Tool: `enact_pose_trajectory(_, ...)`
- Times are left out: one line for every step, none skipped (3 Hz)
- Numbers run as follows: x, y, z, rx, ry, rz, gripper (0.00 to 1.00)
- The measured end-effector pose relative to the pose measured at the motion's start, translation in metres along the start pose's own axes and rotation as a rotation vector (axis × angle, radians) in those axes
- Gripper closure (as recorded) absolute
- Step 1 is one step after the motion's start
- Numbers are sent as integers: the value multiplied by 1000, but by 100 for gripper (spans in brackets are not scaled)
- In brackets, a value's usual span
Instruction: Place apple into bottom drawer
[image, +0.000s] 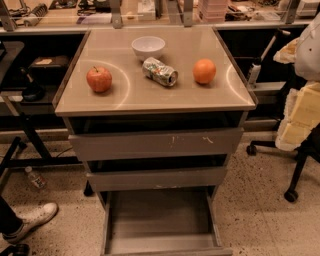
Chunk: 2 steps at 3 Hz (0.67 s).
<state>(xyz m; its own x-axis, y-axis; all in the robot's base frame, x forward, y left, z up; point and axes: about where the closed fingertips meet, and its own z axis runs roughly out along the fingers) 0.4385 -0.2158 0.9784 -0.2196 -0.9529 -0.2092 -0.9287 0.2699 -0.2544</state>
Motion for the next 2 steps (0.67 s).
enact_pose_trajectory(-6,-2,1,6,-6,-6,0)
enact_pose_trajectory(-43,-14,8,25,-17,-15,0)
